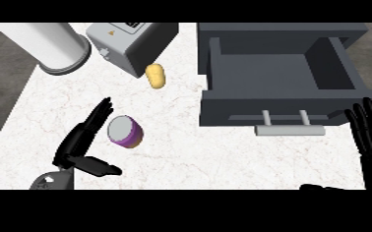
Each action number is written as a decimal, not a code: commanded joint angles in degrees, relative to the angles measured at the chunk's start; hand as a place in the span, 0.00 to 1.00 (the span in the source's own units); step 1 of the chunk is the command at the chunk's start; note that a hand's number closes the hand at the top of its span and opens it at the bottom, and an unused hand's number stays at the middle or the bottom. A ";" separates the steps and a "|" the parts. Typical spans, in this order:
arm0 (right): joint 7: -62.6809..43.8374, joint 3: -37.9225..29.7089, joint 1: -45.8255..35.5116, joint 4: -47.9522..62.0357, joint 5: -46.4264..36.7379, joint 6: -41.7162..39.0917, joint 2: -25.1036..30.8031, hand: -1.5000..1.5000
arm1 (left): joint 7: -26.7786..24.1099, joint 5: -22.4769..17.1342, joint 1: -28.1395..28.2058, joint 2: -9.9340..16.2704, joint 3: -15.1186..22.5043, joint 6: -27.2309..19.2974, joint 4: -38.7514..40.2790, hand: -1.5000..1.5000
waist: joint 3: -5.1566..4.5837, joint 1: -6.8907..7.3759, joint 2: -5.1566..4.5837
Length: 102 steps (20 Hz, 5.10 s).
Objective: Pick up the can, place it into the drawer and close the drawer
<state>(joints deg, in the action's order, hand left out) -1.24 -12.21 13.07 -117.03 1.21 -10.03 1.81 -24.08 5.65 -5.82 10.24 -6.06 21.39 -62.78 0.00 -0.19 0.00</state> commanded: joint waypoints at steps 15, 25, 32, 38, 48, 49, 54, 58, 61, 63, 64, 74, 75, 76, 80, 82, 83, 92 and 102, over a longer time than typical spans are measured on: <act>-5.12 -3.12 4.30 -8.88 4.92 -3.53 0.37 0.00 | -8.63 2.46 -9.31 0.63 -1.29 -1.86 18.88 0.00 | -0.01 -0.21 0.03; -1.52 -2.31 1.76 -2.73 2.79 -2.89 0.01 0.00 | -12.36 2.53 -14.12 -1.01 -2.04 -3.51 28.06 0.00 | -0.02 -0.34 -0.08; -1.58 -2.08 1.71 -3.02 2.59 -2.36 -0.55 0.00 | -9.34 3.19 -14.86 -4.39 0.36 -5.91 24.58 0.00 | 0.00 -0.10 0.01; -11.06 -3.79 0.36 -10.58 7.42 -1.98 1.17 0.00 | -9.53 2.39 -14.59 -3.52 0.72 -2.58 23.79 0.00 | -0.01 -0.08 0.04; -6.68 -3.73 1.97 -8.11 6.05 -2.16 0.31 0.00 | -4.88 -1.03 -12.34 -6.19 2.04 1.74 16.93 1.00 | 0.01 0.00 0.07; -3.67 -2.21 4.27 -6.95 4.32 -2.88 -1.51 0.00 | -0.50 -1.62 -11.53 -7.40 2.67 -0.12 10.73 1.00 | 0.02 0.10 0.12; -2.05 0.14 3.80 -6.00 3.07 -0.37 -1.76 0.00 | 0.20 -5.60 -12.20 -6.74 -4.47 -7.25 10.35 1.00 | 0.05 0.71 0.13; -2.68 -2.57 4.91 -6.66 4.65 -1.75 -1.42 0.00 | 1.27 -7.86 -10.48 -6.46 -10.62 -16.69 8.97 1.00 | 0.06 0.72 0.17; -1.35 -0.32 7.75 -8.41 4.35 -1.36 -1.75 0.00 | 0.19 -7.51 -7.72 -8.16 -8.38 -17.99 3.47 1.00 | 0.02 0.15 0.13; 2.27 0.31 4.98 -3.42 1.93 -0.33 -1.75 0.00 | 4.14 -8.81 -11.47 -6.63 -9.04 -18.31 2.88 1.00 | 0.02 0.11 0.05; 0.41 -1.46 8.45 -8.19 4.34 -2.20 -1.76 0.00 | 9.78 -7.23 -10.77 -10.03 -5.56 -21.55 -4.54 1.00 | 0.05 0.11 0.21; -0.04 -0.69 8.58 -8.75 3.66 -1.70 -1.72 0.00 | 22.37 -5.52 -15.82 -10.17 3.79 -27.05 -17.18 1.00 | 0.04 -0.11 0.15; -4.14 -4.25 5.49 -9.71 6.28 -2.11 0.93 0.00 | 25.09 -5.10 -16.61 -10.18 4.91 -28.17 -20.13 1.00 | 0.04 0.05 0.17; -4.74 -6.15 4.11 -8.50 8.38 -2.27 1.80 0.00 | 24.58 -4.65 -16.90 -10.19 6.51 -28.76 -18.53 1.00 | 0.02 -0.08 0.09; -6.87 -4.03 4.91 -11.39 7.79 -2.23 0.61 0.00 | 30.85 -7.13 -24.12 -10.22 12.18 -35.56 -18.17 1.00 | 0.01 -0.42 0.07; -4.76 -5.22 2.13 -6.88 7.49 -2.19 1.21 0.00 | 33.55 -5.67 -29.20 -10.23 10.48 -34.48 -16.00 1.00 | 0.02 -0.29 -0.01; -3.23 -1.74 5.50 -9.82 4.06 -1.31 -1.69 0.00 | 37.22 -4.30 -28.26 -10.23 11.25 -35.06 -19.72 1.00 | 0.02 -0.17 0.09; -4.95 -3.04 5.58 -11.02 4.82 -2.10 -1.66 0.00 | 39.32 -5.22 -49.24 -10.24 12.19 -41.27 -5.85 1.00 | 0.01 -1.08 -0.16; -4.22 -4.45 -0.62 -4.24 4.85 -2.37 0.32 0.00 | 37.14 -13.57 -63.11 -10.24 21.41 -52.69 9.61 1.00 | 0.06 -1.78 -0.43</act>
<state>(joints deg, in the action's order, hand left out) -5.15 -17.19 16.54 -124.93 7.53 -13.46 1.69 14.92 -4.34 -63.93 0.00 11.75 -27.49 -59.61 0.03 -1.56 -0.19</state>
